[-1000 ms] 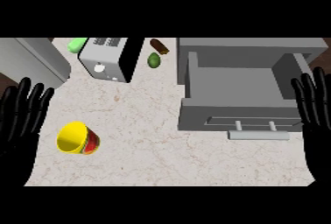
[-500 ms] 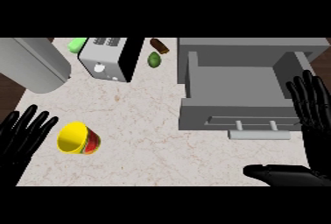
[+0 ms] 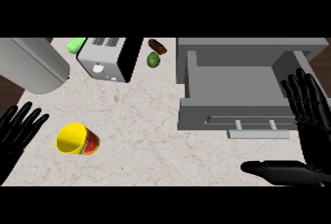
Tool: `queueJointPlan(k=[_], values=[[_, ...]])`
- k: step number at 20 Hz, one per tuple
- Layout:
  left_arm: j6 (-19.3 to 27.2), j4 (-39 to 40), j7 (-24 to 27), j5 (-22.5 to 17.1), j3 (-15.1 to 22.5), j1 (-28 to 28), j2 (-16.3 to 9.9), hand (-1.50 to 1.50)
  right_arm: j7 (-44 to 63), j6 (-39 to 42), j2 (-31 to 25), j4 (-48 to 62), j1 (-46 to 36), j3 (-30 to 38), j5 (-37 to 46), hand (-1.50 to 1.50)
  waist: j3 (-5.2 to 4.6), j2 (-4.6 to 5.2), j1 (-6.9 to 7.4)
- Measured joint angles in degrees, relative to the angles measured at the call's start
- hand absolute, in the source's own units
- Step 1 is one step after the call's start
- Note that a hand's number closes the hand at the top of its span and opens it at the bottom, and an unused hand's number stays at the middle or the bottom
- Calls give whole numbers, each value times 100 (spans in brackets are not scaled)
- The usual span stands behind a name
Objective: Pick up the cup, place it into the drawer and close the drawer
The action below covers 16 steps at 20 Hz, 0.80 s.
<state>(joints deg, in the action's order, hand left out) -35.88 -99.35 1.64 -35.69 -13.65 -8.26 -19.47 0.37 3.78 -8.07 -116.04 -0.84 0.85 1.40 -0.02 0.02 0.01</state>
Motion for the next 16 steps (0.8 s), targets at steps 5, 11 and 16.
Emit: queueJointPlan(k=[5, 11, 16], values=[[-189, 962, 589, 806, -232, 234, 70, -150, -4, 132, -132, 190, -237, 273, -169, -150, -1, 3, -8], [-262, 2404, 1680, 1989, -383, 648, 60, -150, -145, 154, -70, 219, -132, 247, -55, -150, -2, 6, -28], [10, 3577, 2419, 2789, -357, 1100, 17, -150, -172, 145, 17, 292, -191, 199, 16, -150, -3, 7, -32]])
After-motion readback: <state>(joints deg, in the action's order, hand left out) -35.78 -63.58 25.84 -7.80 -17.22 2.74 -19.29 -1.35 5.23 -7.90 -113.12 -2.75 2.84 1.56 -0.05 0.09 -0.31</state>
